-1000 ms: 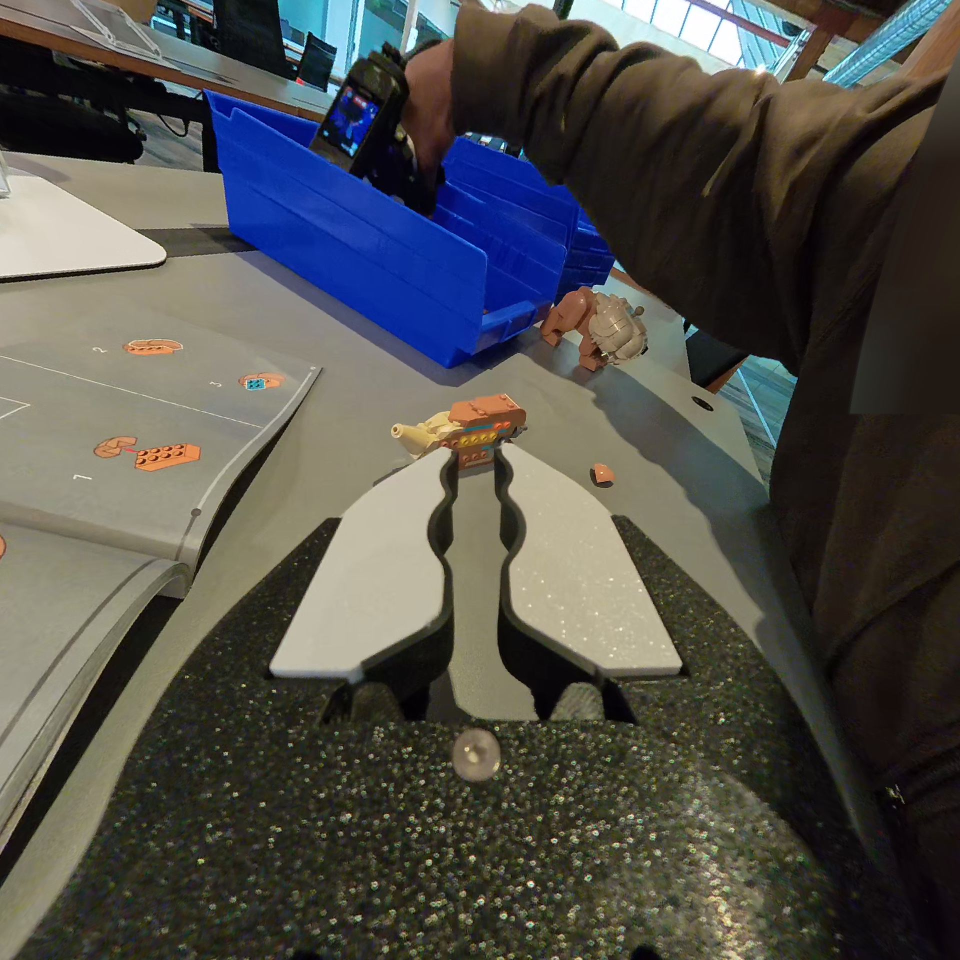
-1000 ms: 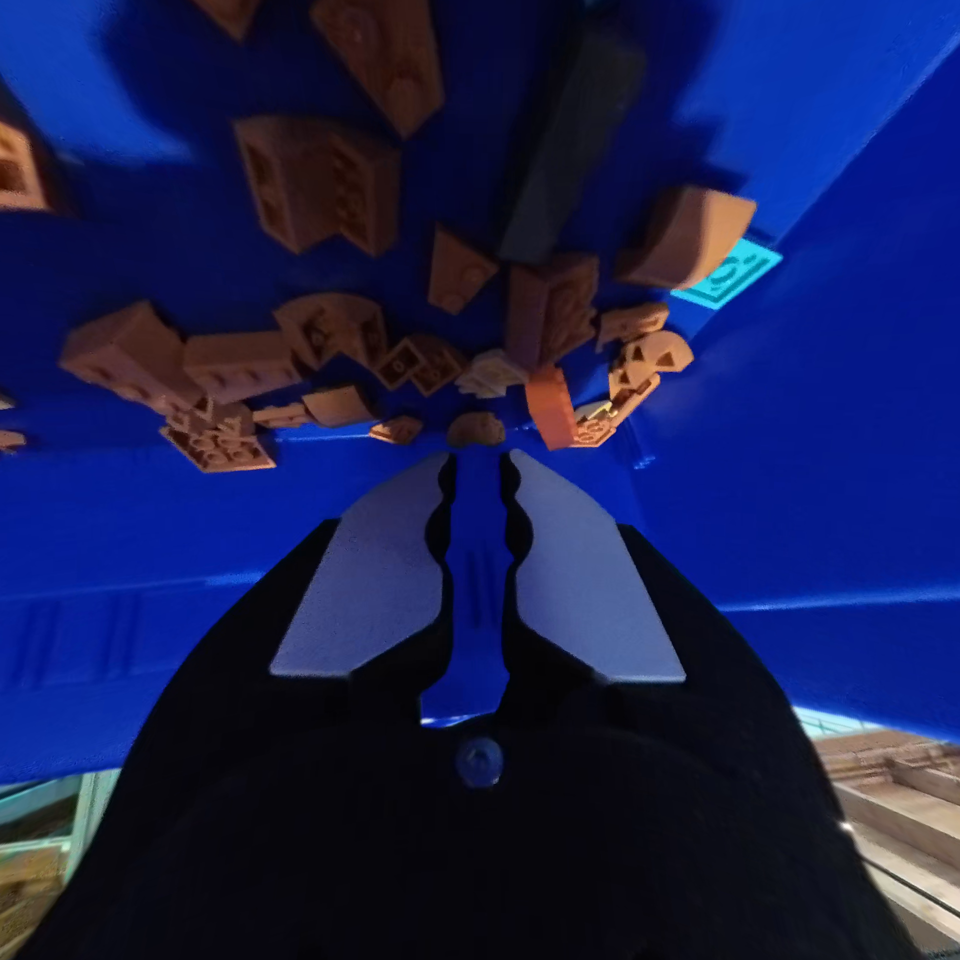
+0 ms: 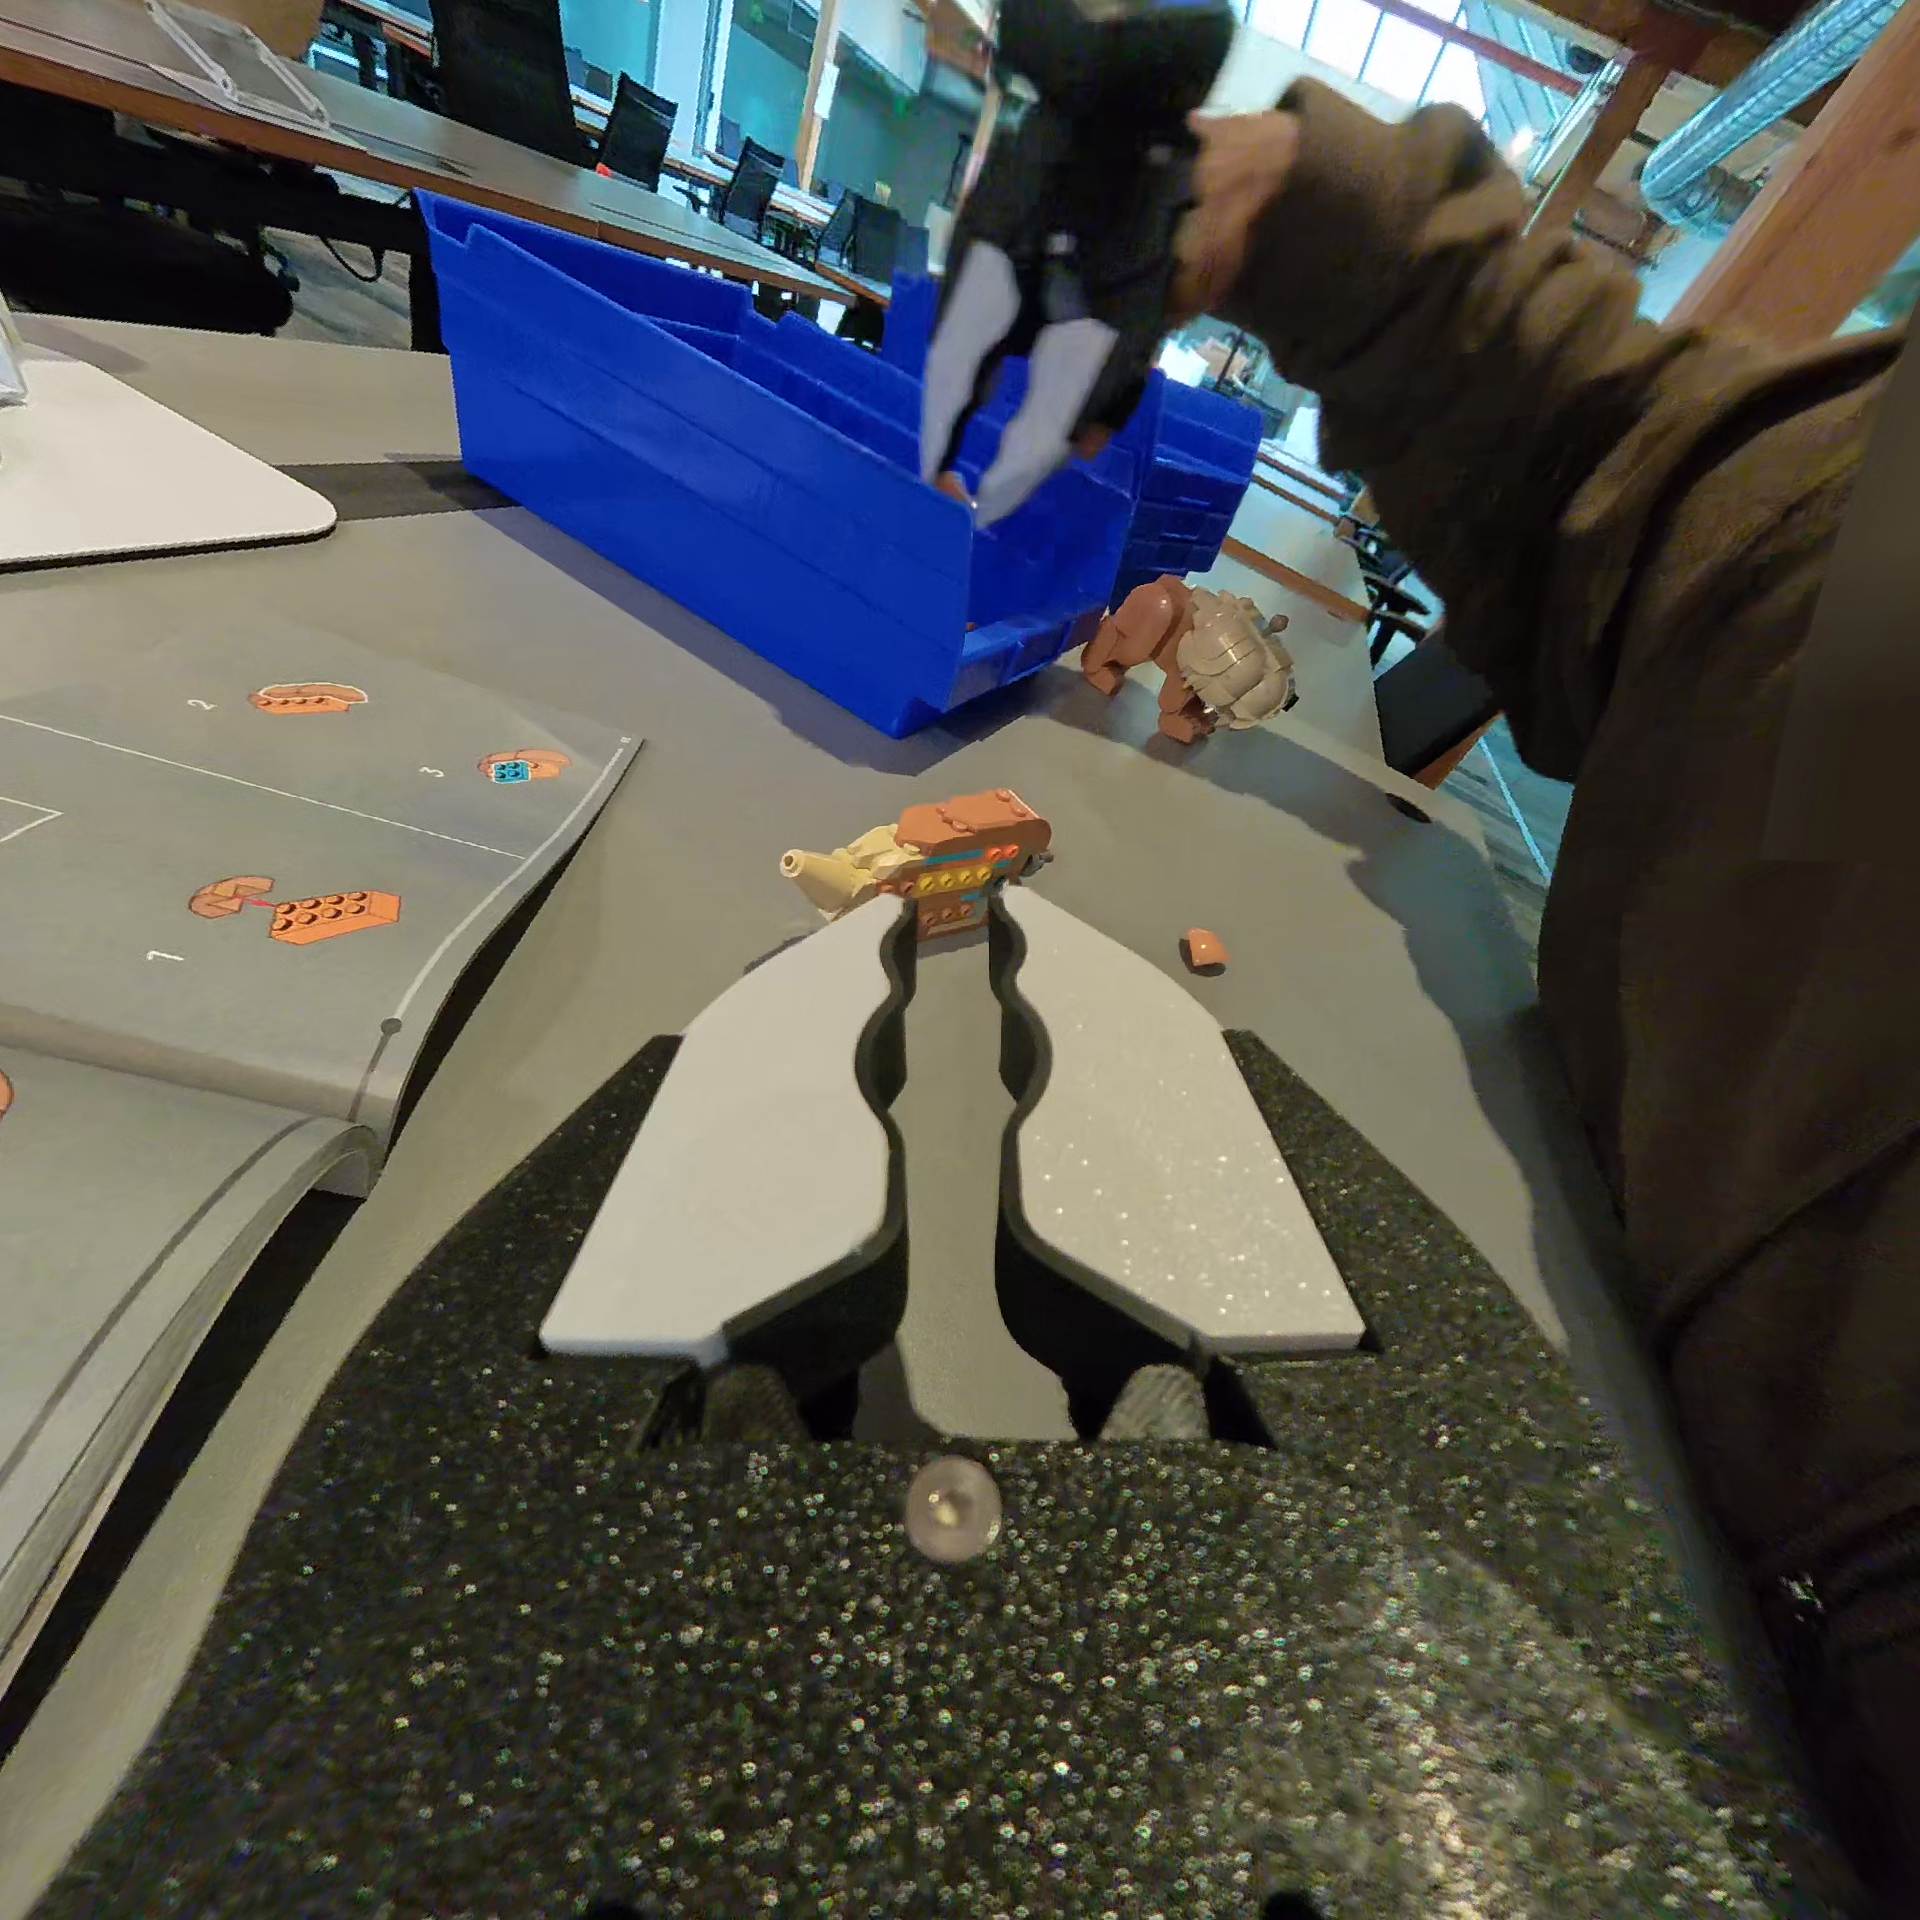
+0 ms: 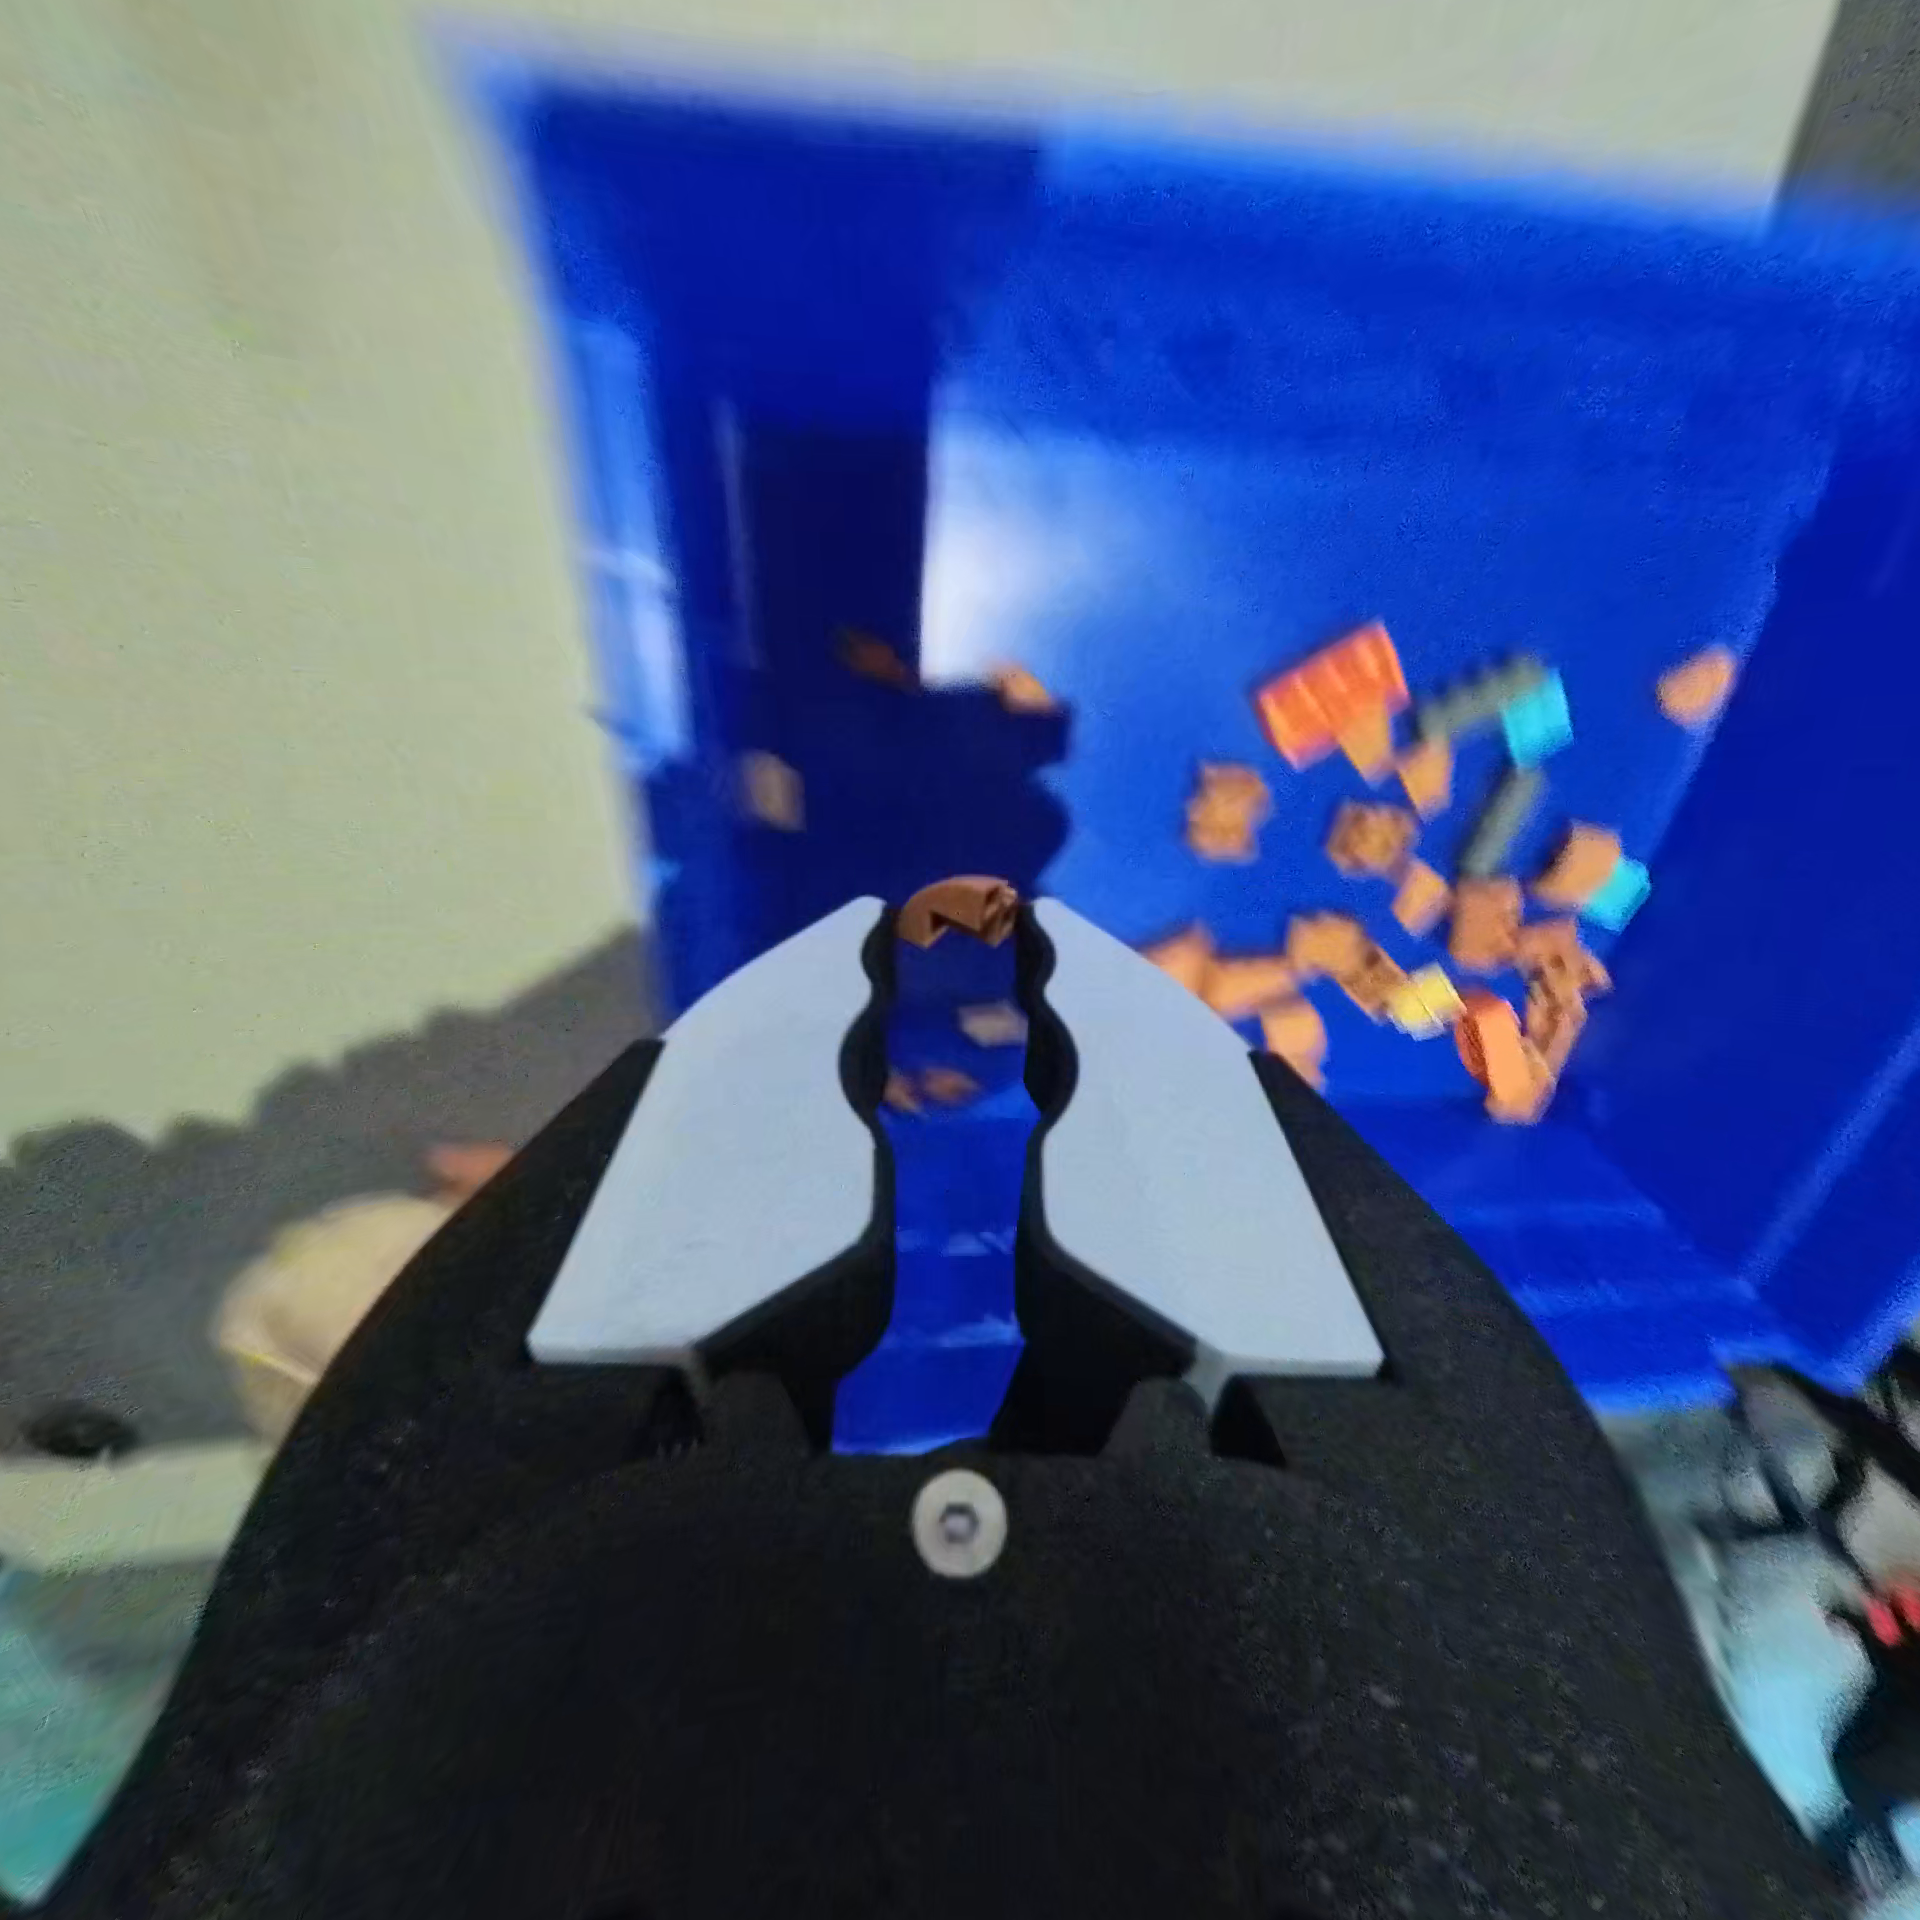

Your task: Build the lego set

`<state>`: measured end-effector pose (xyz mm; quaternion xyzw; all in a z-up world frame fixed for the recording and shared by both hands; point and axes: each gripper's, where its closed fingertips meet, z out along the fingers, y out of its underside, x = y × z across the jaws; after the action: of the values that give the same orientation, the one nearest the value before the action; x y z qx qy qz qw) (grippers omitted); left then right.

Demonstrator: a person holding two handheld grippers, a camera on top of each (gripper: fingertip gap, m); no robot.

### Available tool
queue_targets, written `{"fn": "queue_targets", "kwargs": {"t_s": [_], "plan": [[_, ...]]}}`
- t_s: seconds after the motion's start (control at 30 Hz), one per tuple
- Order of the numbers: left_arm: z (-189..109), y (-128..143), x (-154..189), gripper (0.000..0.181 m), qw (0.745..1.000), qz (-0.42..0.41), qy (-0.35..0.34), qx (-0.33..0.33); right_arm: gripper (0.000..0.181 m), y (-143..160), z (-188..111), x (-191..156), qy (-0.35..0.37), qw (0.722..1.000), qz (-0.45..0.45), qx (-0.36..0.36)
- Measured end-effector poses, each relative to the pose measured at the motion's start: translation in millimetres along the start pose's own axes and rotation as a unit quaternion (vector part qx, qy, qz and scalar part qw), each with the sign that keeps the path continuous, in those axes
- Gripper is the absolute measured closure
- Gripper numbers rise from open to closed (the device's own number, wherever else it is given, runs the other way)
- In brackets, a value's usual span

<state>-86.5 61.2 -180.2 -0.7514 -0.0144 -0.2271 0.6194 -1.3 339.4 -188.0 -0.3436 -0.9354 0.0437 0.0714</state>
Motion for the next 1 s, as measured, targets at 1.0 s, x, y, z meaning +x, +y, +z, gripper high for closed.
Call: {"fn": "queue_targets", "kwargs": {"t_s": [1.0], "plan": [[2.1, 3.5, 2.3, 0.169, 1.000, 0.014, -0.004, -0.010, 0.159, -99.7, 64.5, -166.5, -0.071, 0.954, 0.120, 0.266]]}}
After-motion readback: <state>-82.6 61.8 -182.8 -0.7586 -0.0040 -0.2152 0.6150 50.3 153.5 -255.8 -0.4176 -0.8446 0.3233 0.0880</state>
